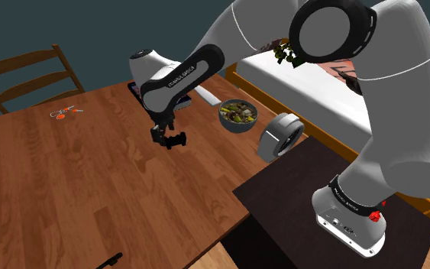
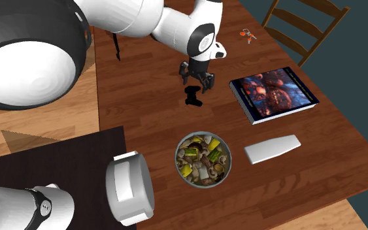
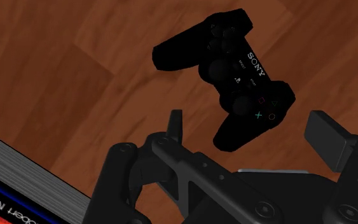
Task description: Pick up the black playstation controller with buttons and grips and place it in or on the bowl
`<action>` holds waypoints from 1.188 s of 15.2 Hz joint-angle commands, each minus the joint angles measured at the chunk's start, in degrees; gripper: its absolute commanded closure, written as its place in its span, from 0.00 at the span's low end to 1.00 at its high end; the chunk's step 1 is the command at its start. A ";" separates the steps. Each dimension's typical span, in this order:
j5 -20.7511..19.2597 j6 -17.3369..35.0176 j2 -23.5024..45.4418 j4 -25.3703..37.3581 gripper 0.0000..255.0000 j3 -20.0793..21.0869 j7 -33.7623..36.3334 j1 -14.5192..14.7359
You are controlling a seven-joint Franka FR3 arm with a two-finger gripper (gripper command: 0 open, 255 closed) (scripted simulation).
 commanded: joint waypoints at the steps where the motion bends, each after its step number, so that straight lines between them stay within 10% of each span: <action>1: -0.08 0.45 0.23 -0.19 0.00 -0.04 0.10 0.05; 7: -0.07 0.44 0.23 -0.18 0.00 -0.04 0.10 0.05; 8: -0.07 0.44 0.23 -0.18 1.00 -0.04 0.10 0.05; 17: -0.15 0.55 -0.32 0.16 1.00 -0.04 0.34 0.17; 18: -0.15 0.55 -0.32 0.16 0.00 -0.04 0.34 0.17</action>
